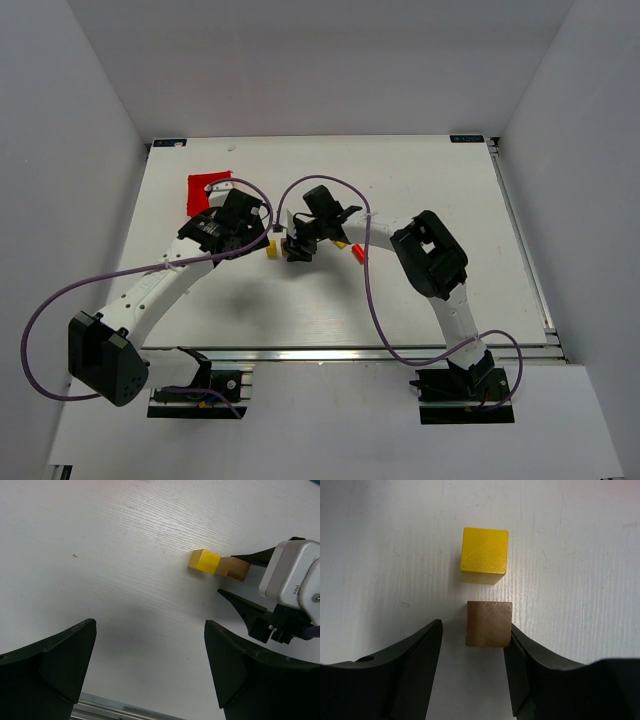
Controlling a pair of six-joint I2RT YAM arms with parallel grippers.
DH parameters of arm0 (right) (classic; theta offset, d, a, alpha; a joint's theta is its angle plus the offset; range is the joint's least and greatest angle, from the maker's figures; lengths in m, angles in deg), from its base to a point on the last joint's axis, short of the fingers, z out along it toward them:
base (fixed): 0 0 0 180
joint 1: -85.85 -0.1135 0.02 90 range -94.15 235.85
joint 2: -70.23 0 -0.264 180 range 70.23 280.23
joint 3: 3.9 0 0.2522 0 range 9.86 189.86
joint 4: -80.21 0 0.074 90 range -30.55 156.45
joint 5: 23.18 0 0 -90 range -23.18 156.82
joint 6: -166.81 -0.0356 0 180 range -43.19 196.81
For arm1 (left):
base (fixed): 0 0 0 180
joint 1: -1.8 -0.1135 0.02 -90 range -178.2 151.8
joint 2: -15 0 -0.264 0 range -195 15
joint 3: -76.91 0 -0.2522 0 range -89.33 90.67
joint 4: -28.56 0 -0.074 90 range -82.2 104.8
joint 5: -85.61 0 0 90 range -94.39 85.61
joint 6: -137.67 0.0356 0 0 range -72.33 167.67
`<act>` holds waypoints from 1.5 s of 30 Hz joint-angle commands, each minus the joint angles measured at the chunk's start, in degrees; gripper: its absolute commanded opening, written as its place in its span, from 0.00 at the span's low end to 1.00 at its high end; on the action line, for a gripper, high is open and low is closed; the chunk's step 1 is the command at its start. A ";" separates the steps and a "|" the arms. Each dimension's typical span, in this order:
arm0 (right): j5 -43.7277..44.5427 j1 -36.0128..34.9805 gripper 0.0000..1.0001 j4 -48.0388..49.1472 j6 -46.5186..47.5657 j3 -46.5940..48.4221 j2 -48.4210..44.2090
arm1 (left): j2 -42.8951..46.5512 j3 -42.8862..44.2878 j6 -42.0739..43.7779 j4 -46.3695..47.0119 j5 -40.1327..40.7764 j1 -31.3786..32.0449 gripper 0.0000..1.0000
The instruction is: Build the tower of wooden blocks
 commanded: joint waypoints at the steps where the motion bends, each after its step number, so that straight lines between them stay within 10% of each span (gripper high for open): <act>1: -0.32 -0.28 0.58 -1.62 0.27 1.02 -0.35 | 0.62 -0.05 0.40 0.78 -0.26 0.28 0.98; 45: -0.59 -0.37 0.49 -4.25 3.87 3.66 1.40 | -0.70 0.21 1.72 1.21 -1.67 0.54 0.98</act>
